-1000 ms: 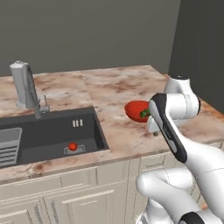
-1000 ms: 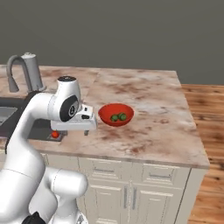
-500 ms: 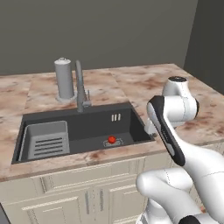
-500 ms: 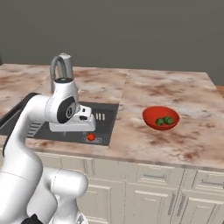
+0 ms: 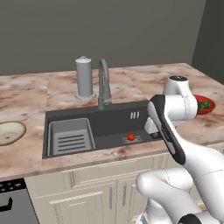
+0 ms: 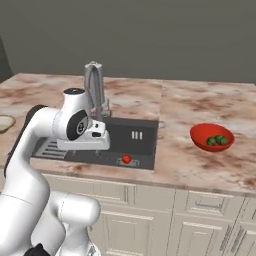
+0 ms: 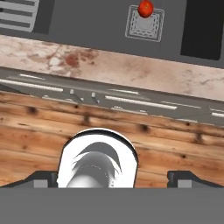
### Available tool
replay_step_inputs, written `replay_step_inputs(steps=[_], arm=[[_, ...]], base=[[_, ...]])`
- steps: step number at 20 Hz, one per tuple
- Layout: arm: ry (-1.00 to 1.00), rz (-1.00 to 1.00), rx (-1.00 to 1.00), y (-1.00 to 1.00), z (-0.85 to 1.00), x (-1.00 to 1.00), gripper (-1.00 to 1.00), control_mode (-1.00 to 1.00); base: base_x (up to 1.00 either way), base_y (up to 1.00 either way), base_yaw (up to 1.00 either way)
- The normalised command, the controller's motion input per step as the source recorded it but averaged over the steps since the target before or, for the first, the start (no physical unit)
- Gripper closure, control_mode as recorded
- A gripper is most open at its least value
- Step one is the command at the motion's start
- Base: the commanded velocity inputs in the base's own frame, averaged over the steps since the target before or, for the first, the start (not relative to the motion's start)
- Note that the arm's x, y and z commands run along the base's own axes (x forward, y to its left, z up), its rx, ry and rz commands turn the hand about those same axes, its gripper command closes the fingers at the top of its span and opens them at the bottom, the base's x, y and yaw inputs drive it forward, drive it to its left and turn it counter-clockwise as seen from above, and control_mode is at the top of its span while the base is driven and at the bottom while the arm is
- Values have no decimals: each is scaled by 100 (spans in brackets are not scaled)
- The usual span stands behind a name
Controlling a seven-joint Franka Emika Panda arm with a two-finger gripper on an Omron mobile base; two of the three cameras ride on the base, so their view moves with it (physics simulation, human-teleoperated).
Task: Pick the avocados from the cabinet and place them in one bowl. Pick the tomato from the sink and place it in the other bowl.
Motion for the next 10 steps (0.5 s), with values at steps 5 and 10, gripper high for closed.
replay_step_inputs(steps=[5, 10], arm=[[0, 0, 0, 0, 0, 0, -100, 100], [0, 0, 0, 0, 0, 0, -100, 100]], base=[[16, 16, -7], [30, -22, -2]])
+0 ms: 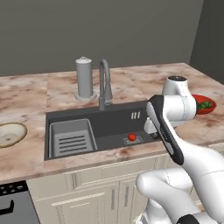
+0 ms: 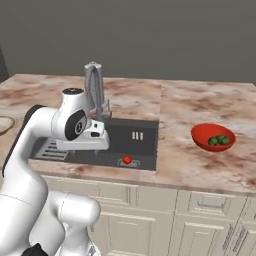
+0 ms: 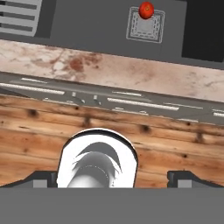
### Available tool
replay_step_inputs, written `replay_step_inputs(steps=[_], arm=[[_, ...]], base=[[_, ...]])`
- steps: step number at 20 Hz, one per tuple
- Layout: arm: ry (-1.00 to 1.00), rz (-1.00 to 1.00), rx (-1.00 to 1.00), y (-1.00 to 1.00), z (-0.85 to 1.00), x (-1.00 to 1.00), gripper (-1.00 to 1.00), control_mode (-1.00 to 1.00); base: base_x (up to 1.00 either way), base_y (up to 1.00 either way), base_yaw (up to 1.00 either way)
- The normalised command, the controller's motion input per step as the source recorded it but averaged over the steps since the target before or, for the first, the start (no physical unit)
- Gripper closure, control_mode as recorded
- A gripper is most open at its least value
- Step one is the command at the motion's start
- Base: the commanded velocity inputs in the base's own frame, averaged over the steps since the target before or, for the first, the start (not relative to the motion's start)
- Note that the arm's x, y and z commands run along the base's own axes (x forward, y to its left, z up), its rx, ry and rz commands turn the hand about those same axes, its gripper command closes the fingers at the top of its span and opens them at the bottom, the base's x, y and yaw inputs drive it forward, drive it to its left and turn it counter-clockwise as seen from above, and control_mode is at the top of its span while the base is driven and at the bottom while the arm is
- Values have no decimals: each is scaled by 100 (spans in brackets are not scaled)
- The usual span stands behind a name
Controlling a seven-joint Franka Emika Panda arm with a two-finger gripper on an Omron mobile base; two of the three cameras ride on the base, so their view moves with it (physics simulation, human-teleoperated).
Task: Pick the avocados from the cabinet and place them in one bowl. Pick the tomato from the sink and place it in the other bowl.
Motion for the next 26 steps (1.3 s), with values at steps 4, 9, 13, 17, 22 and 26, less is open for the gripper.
replay_step_inputs(steps=[4, 9, 13, 17, 22, 26], arm=[[0, 0, 0, 0, 0, 0, -100, 100], [0, 0, 0, 0, 0, 0, -100, 100], [0, 0, 0, 0, 0, 0, -100, 100], [0, 0, 0, 0, 0, 0, -100, 100], [0, 0, 0, 0, 0, 0, -100, 100], [0, 0, 0, 0, 0, 0, -100, -100]], base=[[90, -39, 1], [88, -2, 0], [67, 0, 0], [0, 0, 0], [0, 0, 0], [0, 0, 0]])
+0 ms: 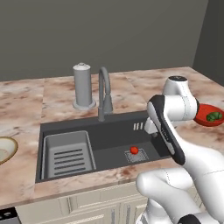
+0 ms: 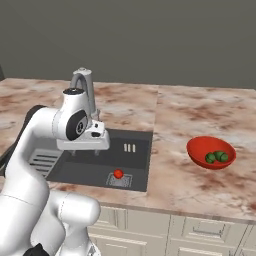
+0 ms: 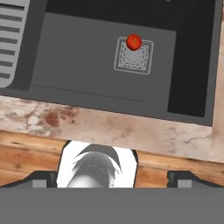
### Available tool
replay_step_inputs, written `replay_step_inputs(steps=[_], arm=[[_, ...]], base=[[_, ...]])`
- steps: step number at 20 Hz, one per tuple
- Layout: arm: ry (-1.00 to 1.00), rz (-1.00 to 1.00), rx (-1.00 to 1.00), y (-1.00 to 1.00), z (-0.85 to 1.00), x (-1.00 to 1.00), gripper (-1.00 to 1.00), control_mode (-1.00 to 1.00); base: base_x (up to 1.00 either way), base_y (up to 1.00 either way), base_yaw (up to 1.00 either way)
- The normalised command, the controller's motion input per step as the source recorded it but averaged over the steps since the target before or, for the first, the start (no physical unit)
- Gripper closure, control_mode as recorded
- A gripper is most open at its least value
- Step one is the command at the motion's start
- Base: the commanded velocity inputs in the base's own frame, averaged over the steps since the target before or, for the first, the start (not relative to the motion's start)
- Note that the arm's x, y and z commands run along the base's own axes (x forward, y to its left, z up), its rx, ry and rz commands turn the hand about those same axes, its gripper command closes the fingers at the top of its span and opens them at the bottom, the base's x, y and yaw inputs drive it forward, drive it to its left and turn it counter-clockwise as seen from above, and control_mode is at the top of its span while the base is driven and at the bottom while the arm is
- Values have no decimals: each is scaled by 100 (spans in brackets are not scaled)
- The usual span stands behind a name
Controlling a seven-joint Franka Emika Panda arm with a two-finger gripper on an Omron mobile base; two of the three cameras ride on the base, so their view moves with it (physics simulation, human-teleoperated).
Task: Pick the avocados from the cabinet and place them in one bowl. Pick the tomato from the sink and place it in the other bowl.
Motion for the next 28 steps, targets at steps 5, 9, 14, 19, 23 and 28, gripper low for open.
replay_step_inputs(steps=[5, 9, 14, 19, 23, 28], arm=[[0, 0, 0, 5, -1, 67, -100, -100], [0, 0, 0, 0, 0, 66, -100, -100], [0, 0, 0, -4, -6, 41, -100, -100], [0, -21, -8, 0, -43, 43, -100, -100], [-1, -26, 0, 0, -39, 13, -100, -100], [-3, -7, 14, -7, -38, 9, -100, -100]], base=[[0, 0, 0], [0, 0, 0], [0, 0, 0], [0, 0, 0], [0, 0, 0], [0, 0, 0]])
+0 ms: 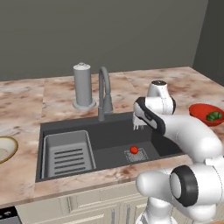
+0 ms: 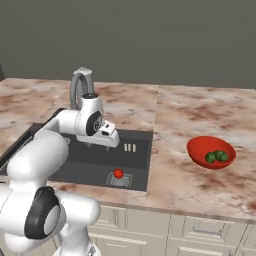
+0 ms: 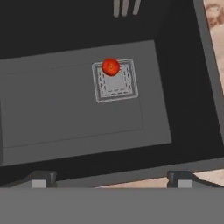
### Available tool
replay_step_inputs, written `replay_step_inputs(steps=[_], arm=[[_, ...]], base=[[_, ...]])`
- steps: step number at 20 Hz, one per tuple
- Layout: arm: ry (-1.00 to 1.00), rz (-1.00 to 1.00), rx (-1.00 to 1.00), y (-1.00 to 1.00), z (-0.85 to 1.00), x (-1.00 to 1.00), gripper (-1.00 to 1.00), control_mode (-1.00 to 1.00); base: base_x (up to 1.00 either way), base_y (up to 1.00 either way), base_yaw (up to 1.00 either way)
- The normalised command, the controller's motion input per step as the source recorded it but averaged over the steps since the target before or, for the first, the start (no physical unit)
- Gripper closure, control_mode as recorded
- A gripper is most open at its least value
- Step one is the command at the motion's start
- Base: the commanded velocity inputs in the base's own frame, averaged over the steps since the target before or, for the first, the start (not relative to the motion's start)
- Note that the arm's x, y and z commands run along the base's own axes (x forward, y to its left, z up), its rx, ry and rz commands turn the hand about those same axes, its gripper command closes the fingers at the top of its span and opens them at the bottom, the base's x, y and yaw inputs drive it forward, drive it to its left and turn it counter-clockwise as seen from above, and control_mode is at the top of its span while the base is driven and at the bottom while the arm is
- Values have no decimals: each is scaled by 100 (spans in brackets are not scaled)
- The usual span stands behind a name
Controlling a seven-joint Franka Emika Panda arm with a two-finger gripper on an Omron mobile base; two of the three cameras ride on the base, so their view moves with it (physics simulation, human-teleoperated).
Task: Pick the avocados from the cabinet and place them in one bowl. Pick the tomato from the sink and place it in the other bowl.
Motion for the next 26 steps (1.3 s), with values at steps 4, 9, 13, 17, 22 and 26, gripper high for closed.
replay_step_inputs(steps=[4, 9, 13, 17, 22, 26], arm=[[1, 4, 5, -4, -33, 19, -100, -100], [0, 1, -2, 0, -14, 0, -100, -100], [-2, 0, -3, 0, -39, 4, -100, -100], [-10, 2, 0, 0, -65, 0, -100, -100], [-4, 3, 0, 0, -53, 6, -100, -100], [-1, 6, 0, 0, -27, 5, -100, -100]], base=[[0, 0, 0], [0, 0, 0], [0, 0, 0], [0, 0, 0], [0, 0, 0], [0, 0, 0]])
